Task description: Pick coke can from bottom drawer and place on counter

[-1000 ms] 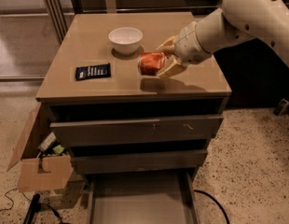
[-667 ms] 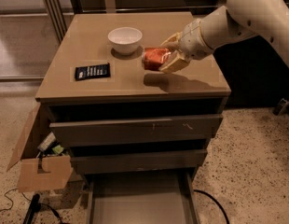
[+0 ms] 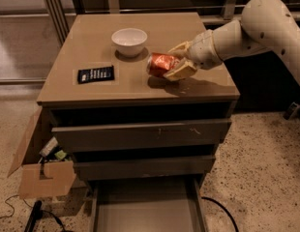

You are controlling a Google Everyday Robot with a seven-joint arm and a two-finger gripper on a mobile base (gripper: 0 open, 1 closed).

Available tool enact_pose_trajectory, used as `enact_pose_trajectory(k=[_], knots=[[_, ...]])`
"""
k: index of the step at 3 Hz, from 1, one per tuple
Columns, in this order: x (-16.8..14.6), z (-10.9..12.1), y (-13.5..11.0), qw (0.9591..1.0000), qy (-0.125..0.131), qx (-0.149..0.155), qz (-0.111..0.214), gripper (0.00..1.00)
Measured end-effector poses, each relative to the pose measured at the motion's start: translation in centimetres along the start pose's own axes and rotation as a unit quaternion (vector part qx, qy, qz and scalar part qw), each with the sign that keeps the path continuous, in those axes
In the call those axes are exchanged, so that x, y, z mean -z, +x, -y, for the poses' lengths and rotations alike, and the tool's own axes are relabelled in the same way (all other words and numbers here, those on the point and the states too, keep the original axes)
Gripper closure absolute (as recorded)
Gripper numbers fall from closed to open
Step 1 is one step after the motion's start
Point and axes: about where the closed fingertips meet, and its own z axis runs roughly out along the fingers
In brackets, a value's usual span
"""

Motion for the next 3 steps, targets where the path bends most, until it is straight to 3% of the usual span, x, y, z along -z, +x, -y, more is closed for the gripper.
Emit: enact_pose_trajectory(k=[1, 3], knots=[[-0.07, -0.05, 0.07, 1.0000, -0.002, -0.004, 0.005, 0.85], [-0.07, -0.05, 0.07, 1.0000, -0.002, -0.004, 0.005, 0.40]])
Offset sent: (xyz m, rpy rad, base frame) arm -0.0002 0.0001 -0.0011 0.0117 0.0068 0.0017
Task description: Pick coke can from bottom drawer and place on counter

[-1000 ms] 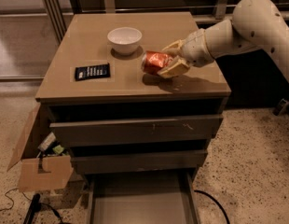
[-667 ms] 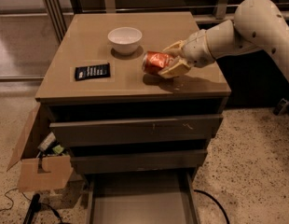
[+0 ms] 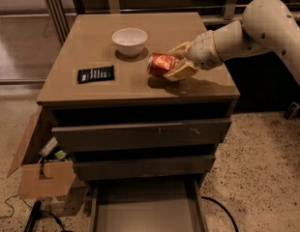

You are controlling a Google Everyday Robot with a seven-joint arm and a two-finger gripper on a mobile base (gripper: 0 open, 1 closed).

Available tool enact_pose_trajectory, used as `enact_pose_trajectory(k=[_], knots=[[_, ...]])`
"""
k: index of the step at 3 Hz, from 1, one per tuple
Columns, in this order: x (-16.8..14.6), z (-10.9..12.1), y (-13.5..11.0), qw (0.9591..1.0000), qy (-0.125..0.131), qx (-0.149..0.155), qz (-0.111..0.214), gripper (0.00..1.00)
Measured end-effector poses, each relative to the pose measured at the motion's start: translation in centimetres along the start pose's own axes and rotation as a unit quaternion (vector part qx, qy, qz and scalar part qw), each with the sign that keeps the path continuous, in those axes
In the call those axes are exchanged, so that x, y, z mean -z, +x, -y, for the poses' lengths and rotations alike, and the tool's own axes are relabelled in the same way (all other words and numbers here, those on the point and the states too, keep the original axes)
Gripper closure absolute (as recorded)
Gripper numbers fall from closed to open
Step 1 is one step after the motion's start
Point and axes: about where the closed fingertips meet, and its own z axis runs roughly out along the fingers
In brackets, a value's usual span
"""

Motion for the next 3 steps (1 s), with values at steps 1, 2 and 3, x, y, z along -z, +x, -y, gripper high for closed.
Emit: enact_pose_trajectory(k=[1, 2, 3], knots=[[-0.01, 0.00, 0.00, 1.0000, 0.000, 0.000, 0.000, 0.15], [-0.02, -0.01, 0.00, 1.0000, 0.000, 0.000, 0.000, 0.00], [-0.02, -0.01, 0.00, 1.0000, 0.000, 0.000, 0.000, 0.00]])
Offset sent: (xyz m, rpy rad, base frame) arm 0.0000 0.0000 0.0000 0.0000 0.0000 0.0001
